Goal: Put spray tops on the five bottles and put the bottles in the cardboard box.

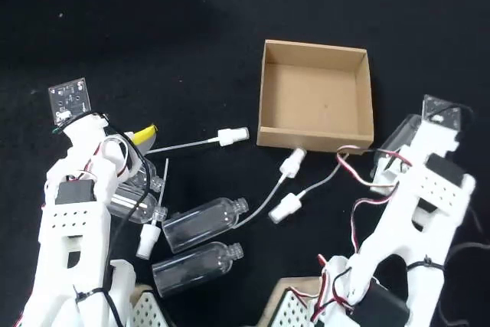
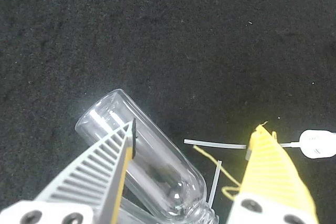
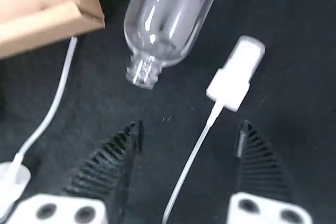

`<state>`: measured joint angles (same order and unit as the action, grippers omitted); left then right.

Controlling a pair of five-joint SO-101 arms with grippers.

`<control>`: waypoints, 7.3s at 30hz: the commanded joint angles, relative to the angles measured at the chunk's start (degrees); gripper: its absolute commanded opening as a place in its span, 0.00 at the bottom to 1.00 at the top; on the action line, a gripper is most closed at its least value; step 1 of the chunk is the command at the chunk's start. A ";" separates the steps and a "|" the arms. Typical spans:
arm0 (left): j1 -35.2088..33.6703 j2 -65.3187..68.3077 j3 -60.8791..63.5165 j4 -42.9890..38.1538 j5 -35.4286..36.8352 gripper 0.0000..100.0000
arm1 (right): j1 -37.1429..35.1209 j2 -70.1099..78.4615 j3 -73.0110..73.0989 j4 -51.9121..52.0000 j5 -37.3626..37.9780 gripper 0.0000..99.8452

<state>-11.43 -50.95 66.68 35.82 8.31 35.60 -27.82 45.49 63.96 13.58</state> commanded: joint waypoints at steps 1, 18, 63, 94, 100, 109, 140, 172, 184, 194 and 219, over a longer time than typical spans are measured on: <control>-0.04 0.09 -0.66 -1.05 0.44 0.33 | -0.62 -2.33 -8.40 0.97 0.53 0.25; -0.04 0.26 -0.66 -1.05 0.53 0.33 | -2.81 15.34 -21.58 -0.97 80.70 0.25; 0.04 0.44 -0.66 -1.05 0.62 0.33 | 0.18 37.05 -25.63 -6.42 106.11 0.06; 0.04 0.35 -0.66 -1.05 0.62 0.33 | -1.76 37.14 -21.67 2.11 106.11 0.09; 0.04 0.26 -0.66 -1.05 0.62 0.33 | -1.58 34.07 -26.68 7.74 102.95 0.01; 0.04 0.26 -0.66 -0.97 0.62 0.33 | -5.80 24.84 -40.66 14.15 80.88 0.01; 31.60 32.62 -38.64 23.38 -37.71 0.33 | 9.93 -7.34 -35.74 34.46 48.44 0.01; 30.11 57.32 -46.29 2.99 -44.22 0.33 | 16.18 -14.02 -14.73 27.96 60.31 0.01; 30.29 60.75 -46.11 -0.62 -44.22 0.25 | 16.18 -14.02 -14.64 27.96 60.31 0.01; 30.90 60.57 -46.37 -0.97 -43.96 0.07 | 16.18 -14.02 -14.64 28.04 60.13 0.01; 26.95 19.69 -59.65 13.19 -26.81 0.06 | -22.33 -34.24 -14.20 16.00 11.16 0.01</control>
<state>16.26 -24.13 13.67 49.19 -22.64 20.13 -58.59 31.08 84.62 32.31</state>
